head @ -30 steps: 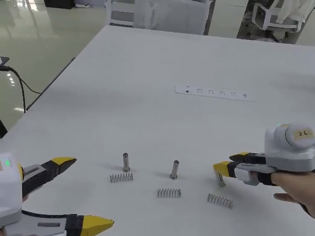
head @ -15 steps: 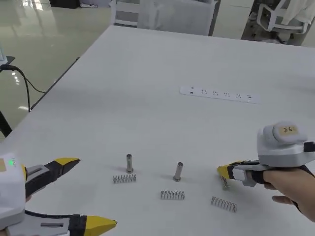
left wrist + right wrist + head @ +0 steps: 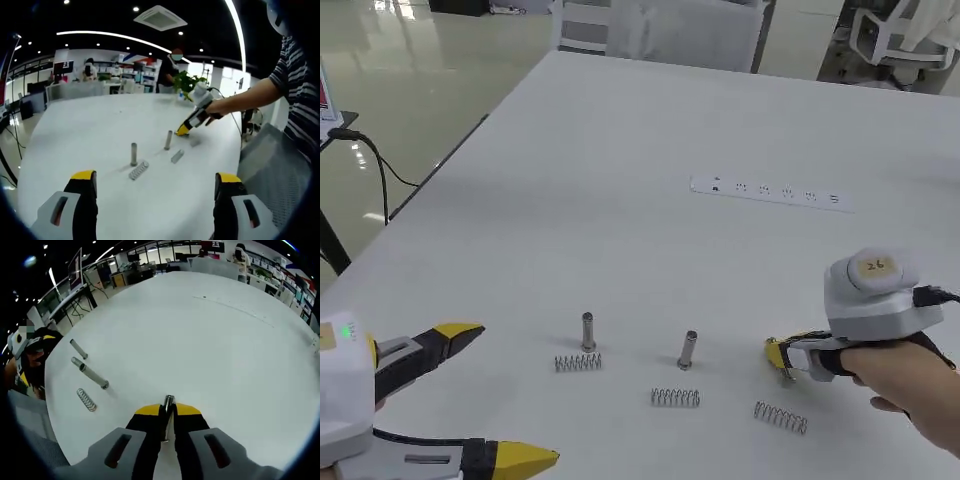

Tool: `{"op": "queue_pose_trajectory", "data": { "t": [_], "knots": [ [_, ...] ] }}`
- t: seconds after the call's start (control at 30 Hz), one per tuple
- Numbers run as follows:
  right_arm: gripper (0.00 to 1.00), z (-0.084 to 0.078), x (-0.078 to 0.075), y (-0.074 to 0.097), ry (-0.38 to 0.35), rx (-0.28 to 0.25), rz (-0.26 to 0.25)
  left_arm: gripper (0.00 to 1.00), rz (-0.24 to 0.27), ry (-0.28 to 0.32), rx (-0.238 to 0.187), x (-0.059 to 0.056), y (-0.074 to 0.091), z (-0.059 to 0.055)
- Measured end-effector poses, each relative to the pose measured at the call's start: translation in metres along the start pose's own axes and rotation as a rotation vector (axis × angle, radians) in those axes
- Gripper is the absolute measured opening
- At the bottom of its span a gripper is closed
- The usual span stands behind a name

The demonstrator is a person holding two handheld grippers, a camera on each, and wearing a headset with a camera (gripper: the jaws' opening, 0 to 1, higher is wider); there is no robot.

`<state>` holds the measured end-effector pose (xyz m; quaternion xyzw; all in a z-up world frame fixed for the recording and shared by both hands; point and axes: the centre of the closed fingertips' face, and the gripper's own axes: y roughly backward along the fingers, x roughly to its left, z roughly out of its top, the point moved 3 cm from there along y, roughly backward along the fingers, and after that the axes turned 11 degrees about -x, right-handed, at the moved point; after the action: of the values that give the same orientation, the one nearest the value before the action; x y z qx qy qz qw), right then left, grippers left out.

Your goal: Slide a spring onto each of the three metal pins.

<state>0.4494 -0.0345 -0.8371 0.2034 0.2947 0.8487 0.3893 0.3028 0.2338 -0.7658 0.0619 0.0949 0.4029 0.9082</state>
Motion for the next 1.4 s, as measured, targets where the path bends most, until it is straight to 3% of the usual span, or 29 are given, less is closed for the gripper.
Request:
{"op": "queue_pose_trajectory", "data": {
  "t": [0.07, 0.23, 0.53, 0.77, 1.4],
  "knots": [
    [0.05, -0.001, 0.001, 0.0, 0.026, 0.002, 0.0, 0.95, -0.001, 0.002, -0.001, -0.001, 0.0, 0.0],
    [0.05, -0.003, 0.0, 0.004, -0.011, -0.004, 0.003, 0.95, 0.001, 0.004, -0.002, 0.0, 0.001, 0.0],
    [0.05, 0.002, 0.008, 0.022, -0.044, -0.086, 0.024, 0.95, 0.004, 0.006, -0.006, -0.001, 0.0, 0.001],
    [0.05, 0.006, 0.007, 0.025, -0.048, -0.129, 0.022, 0.95, 0.003, 0.006, -0.016, -0.002, -0.003, 0.004],
    [0.05, 0.012, 0.01, 0.034, -0.035, -0.167, 0.023, 0.95, 0.001, 0.01, -0.016, -0.003, -0.001, 0.004]
  ]
}}
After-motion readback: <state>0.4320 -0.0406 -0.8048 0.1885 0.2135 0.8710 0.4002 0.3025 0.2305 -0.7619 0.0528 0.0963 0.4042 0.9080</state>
